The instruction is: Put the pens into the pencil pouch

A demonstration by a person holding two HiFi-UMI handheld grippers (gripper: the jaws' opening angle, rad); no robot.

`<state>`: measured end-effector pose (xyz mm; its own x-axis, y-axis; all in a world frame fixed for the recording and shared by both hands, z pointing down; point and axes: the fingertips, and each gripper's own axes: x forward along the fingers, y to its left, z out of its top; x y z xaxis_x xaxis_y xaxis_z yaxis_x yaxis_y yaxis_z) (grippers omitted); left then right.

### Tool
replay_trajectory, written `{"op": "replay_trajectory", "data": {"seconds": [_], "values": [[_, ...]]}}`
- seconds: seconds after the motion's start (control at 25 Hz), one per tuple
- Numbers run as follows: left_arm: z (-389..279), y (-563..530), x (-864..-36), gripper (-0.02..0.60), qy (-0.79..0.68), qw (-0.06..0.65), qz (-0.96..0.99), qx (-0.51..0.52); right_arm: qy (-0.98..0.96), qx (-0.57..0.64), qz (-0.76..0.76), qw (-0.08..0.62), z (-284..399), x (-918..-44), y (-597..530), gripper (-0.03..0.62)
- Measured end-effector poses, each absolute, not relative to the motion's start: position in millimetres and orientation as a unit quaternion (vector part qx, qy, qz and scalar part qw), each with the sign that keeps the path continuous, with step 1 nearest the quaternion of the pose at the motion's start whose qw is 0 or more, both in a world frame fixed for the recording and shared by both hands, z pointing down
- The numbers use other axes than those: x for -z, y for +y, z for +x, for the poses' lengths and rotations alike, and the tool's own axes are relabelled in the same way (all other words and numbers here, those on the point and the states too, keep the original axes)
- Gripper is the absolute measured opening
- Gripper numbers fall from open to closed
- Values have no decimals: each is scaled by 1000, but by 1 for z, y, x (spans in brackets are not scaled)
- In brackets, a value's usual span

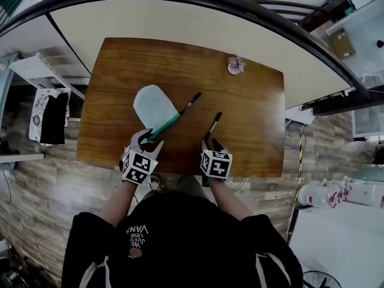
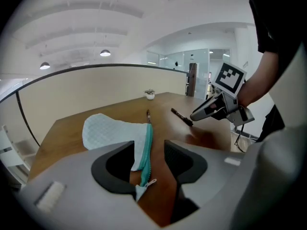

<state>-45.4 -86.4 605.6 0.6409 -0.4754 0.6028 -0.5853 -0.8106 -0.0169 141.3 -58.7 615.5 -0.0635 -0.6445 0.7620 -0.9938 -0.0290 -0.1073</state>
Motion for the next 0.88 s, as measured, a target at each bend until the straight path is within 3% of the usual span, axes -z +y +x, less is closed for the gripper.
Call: {"op": "replay_trajectory", "data": {"seconds": [0.48, 0.68, 0.88], "values": [[-31, -109, -652, 176, -266, 105, 877, -385, -623, -353, 633, 295, 157, -644, -64, 119], [-34, -116, -650, 71, -271, 113, 877, -381, -626, -345, 632, 299, 160, -645, -64, 68], [-34, -117, -637, 57, -278, 129, 885, -351, -645, -330, 623, 295, 156, -635, -62, 51]]}}
